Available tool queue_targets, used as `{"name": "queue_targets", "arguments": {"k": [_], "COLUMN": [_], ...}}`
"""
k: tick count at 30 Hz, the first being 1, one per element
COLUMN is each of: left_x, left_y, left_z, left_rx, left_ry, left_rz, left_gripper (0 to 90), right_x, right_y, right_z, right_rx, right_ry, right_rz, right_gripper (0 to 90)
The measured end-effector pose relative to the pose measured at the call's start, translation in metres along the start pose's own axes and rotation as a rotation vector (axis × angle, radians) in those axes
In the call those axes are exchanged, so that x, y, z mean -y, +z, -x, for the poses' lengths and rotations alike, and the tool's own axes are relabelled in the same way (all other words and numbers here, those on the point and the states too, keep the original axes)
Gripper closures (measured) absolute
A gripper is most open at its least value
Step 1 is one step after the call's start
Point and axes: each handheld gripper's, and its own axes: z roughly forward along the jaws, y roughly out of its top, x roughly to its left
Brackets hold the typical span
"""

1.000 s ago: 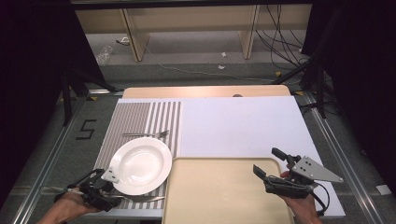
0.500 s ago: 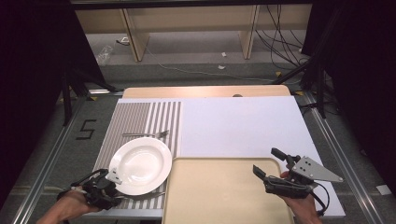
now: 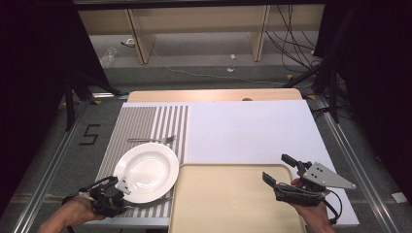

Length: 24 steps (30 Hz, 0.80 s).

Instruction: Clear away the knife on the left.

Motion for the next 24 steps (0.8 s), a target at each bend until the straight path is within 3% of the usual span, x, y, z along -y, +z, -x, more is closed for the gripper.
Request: {"name": "queue_targets", "arguments": {"k": [11, 13, 17, 24], "left_x": [-0.001, -0.002, -0.002, -0.002], "left_y": [0.000, -0.001, -0.001, -0.001], "left_z": [0.003, 0.004, 0.005, 0.011], "left_rx": [0.004, 0.002, 0.034, 0.042], "left_ry": [0.050, 0.081, 0.090, 0.106], "left_rz": [-0.006, -0.011, -0.021, -0.018], "left_gripper": [78.5, 78.7, 78.8, 78.8], "right_x": [0.000, 0.000, 0.000, 0.000], "right_y": [0.000, 0.000, 0.001, 0.000], "right_z": [-0.001, -0.001, -0.001, -0.001], "right_rx": [0.000, 0.000, 0.001, -0.002], "right_ry": [-0.003, -0.001, -0.002, -0.004], "right_rz": [-0.005, -0.005, -0.005, -0.008], "right_gripper": [15.4, 15.4, 15.4, 15.4]}}
